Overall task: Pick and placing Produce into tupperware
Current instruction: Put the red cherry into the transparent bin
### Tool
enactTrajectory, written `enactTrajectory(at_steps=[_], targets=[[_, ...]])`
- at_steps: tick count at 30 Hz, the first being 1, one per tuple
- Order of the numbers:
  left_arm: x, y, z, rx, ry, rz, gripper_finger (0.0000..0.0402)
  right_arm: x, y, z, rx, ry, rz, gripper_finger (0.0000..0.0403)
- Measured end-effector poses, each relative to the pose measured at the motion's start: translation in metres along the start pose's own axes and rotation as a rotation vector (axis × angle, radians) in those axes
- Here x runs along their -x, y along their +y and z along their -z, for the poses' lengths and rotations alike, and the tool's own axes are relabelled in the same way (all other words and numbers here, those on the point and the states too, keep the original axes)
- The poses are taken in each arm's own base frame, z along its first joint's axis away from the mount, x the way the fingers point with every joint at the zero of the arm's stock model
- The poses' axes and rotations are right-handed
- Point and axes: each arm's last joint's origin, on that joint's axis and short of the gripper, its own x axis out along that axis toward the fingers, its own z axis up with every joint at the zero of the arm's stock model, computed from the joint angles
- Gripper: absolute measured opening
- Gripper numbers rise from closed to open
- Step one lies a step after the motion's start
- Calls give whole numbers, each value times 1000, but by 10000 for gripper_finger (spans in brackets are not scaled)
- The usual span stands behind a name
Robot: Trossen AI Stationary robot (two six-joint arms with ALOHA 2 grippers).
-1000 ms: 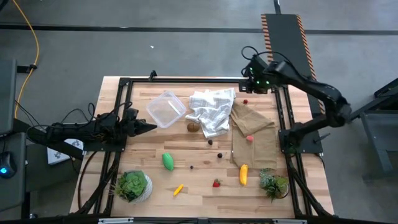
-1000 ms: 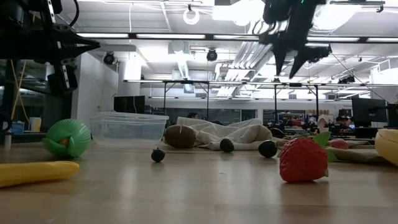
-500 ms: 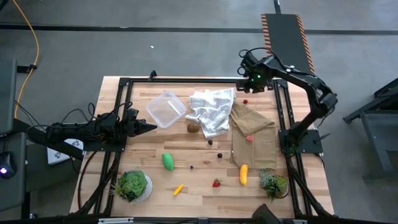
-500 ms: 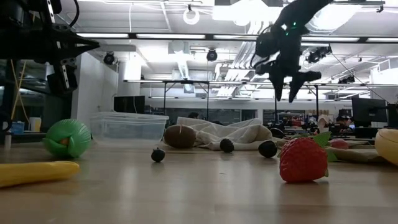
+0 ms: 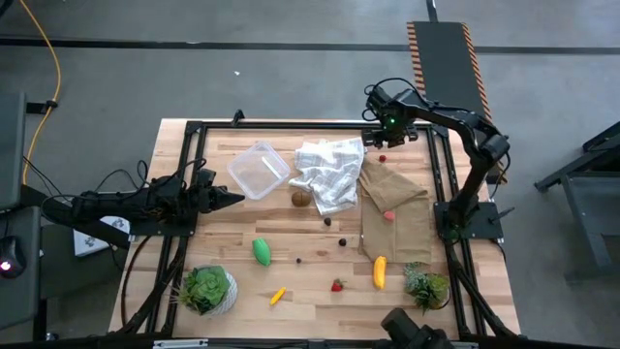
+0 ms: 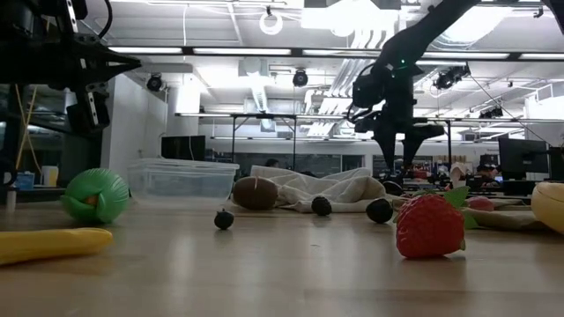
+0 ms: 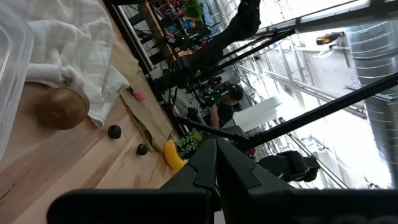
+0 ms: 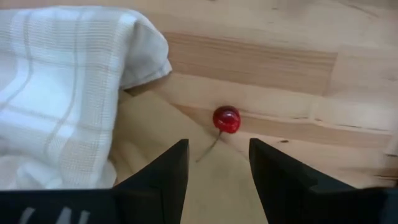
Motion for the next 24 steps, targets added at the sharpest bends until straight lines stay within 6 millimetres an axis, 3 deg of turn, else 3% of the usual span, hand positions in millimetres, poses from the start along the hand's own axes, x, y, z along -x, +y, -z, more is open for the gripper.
enactTrajectory(at_steps=[8,14,19,24], targets=[[0,3,1,0,11,-27,1,6,-8,6,20,10,80,158],[0,2,1,0,11,-27,1,21,1,19,63,-40,83,158],[0,3,1,-1,11,-27,1,33,8,33,102,-92,89,158],[0,3,1,-1,11,-27,1,22,-6,68,62,-75,32,158]])
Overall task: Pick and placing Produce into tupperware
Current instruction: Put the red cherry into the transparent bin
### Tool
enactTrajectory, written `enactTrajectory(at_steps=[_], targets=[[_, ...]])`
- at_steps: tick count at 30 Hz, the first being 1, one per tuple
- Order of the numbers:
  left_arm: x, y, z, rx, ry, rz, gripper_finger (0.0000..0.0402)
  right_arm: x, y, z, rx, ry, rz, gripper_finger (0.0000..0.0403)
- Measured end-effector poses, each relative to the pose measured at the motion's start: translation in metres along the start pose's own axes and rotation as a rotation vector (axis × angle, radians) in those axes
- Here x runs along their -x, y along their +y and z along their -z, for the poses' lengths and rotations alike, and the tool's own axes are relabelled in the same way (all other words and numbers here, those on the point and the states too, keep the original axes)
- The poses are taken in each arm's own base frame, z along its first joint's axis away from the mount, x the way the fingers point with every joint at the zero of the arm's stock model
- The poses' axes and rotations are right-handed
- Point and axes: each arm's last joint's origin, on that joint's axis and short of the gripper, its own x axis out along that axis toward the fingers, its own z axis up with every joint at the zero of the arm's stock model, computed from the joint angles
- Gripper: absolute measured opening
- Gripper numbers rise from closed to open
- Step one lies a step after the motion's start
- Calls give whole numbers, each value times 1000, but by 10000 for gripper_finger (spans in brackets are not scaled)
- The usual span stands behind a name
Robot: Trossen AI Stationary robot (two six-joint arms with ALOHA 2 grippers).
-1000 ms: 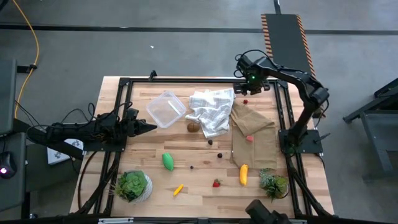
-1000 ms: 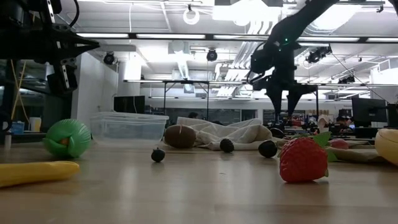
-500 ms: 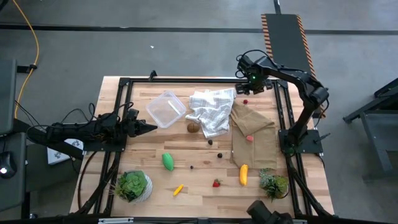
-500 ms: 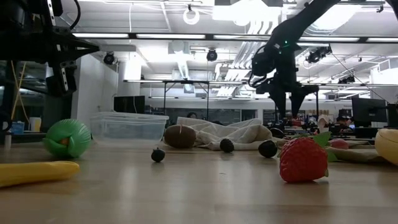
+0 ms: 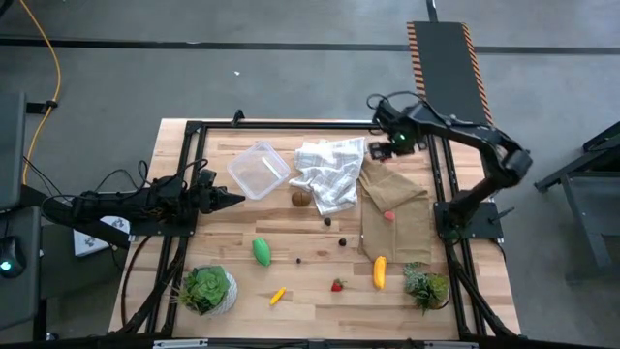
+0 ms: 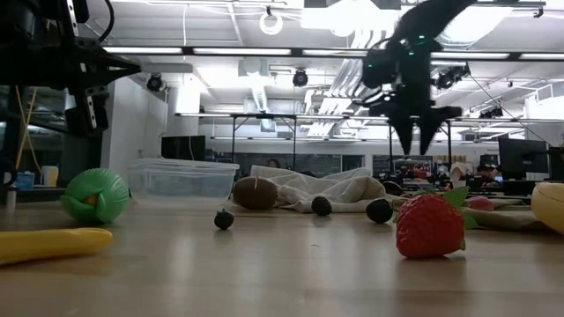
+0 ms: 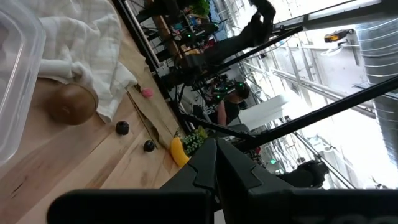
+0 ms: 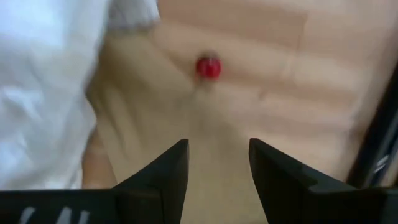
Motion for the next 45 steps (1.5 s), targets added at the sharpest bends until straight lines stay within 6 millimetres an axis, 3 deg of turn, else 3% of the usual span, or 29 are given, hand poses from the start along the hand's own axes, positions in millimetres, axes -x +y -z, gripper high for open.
enactTrajectory(at_steps=[3,6,12,26,45], targets=[[0,0,0,0,0,0,1,-3,-11,20,-66,-22,-103,158],[0,0,0,-1,0,0,1,-4,-20,25,-176,-103,-186,158],[0,0,0,-2,0,0,1,-17,-26,13,-284,-126,-247,158],[0,0,0,1,0,0,1,-55,-16,-28,-254,-24,-163,158],[0,0,0,1,0,0,1,-83,-14,-35,-264,42,-107,158]])
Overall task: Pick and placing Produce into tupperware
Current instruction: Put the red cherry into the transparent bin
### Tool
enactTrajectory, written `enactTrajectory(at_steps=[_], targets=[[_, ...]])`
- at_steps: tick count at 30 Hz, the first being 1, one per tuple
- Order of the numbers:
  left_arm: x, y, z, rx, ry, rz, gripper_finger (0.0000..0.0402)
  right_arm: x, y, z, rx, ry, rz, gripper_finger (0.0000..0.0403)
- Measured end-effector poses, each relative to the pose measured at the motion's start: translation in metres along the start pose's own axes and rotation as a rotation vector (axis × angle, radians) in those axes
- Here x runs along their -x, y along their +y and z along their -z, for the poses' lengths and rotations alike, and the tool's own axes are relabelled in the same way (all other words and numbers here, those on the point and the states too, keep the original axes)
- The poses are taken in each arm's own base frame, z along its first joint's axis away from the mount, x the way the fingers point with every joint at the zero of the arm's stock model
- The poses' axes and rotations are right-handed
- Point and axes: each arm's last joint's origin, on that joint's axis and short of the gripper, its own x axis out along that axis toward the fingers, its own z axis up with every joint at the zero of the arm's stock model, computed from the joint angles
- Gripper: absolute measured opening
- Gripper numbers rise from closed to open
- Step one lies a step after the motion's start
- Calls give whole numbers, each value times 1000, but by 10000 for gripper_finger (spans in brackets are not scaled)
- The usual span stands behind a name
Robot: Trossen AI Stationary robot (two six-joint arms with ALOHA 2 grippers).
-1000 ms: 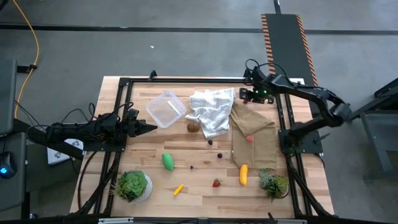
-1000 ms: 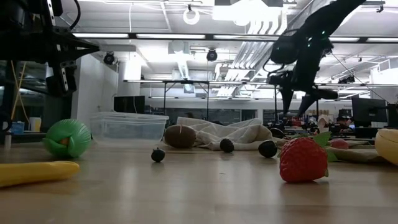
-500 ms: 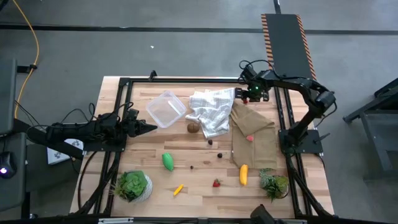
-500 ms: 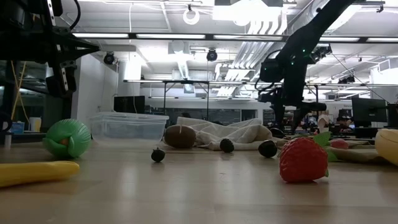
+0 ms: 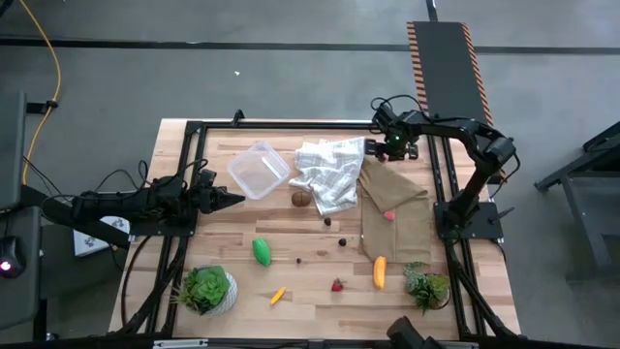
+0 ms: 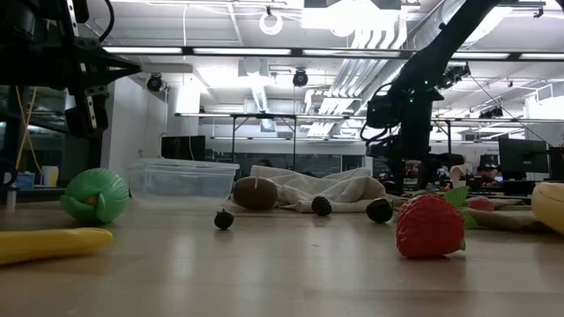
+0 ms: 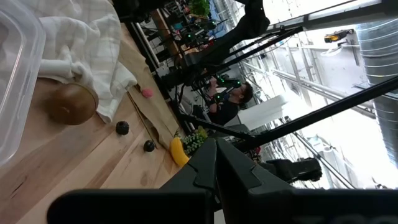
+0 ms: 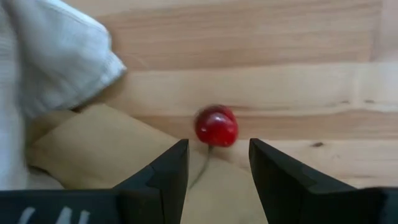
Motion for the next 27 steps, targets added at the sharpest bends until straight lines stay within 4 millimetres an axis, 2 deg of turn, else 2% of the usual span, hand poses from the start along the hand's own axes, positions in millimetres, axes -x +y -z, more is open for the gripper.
enactTrajectory(at_steps=[23,27], targets=[[0,0,0,0,0,0,1,1,-5,-10,-36,-23,-33,158],[0,0,0,0,0,0,1,-6,-5,-11,-35,6,-31,158]])
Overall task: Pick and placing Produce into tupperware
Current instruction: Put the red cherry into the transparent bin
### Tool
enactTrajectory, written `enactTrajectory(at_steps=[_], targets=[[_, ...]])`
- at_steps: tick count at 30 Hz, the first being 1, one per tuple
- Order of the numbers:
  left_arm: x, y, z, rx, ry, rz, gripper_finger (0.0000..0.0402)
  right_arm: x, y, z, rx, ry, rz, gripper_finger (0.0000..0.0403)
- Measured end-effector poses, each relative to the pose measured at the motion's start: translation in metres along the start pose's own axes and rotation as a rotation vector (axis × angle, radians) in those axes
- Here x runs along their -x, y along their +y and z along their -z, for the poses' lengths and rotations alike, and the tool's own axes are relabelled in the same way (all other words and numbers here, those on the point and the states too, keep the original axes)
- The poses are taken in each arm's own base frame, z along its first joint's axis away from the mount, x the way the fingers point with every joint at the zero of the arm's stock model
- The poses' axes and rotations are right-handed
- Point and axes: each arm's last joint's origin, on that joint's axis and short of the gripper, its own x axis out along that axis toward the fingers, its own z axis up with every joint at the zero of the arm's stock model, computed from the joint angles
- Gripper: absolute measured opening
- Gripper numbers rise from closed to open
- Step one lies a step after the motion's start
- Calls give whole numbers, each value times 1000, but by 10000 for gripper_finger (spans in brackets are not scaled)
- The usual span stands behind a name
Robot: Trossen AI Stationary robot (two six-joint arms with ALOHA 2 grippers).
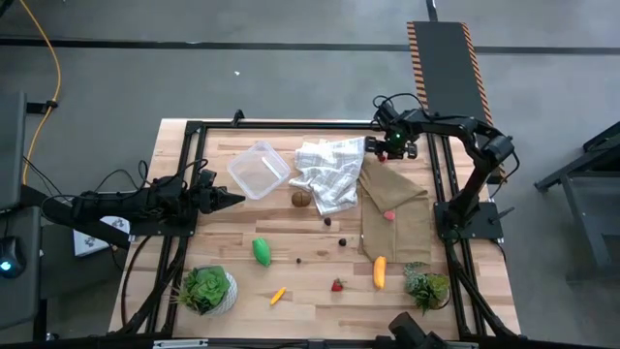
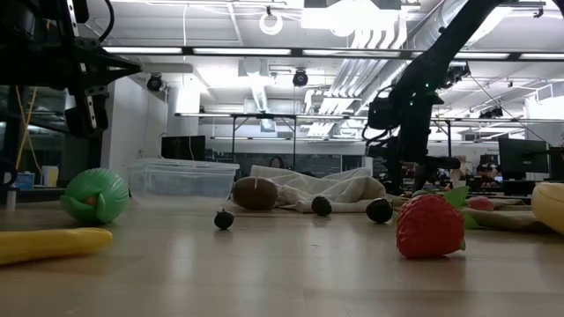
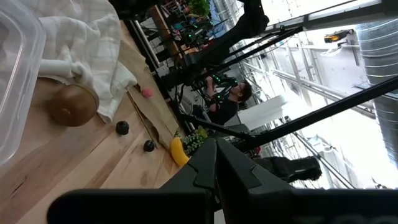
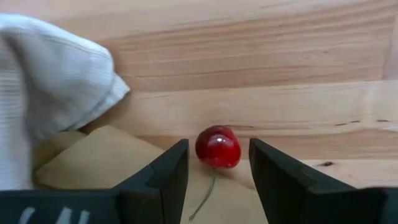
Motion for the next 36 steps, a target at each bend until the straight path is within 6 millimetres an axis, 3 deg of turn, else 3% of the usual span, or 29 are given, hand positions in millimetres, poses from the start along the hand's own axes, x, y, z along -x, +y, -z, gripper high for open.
enactTrajectory(at_steps=[9,21,29,36], targets=[[0,0,0,0,0,0,1,-7,2,2,11,2,27,155],[0,0,0,-1,0,0,1,-7,3,1,13,-11,26,99],[0,0,0,-2,0,0,1,-7,5,0,15,-8,-4,91],[0,0,0,-1,0,-1,1,9,11,-2,26,-42,-76,91]])
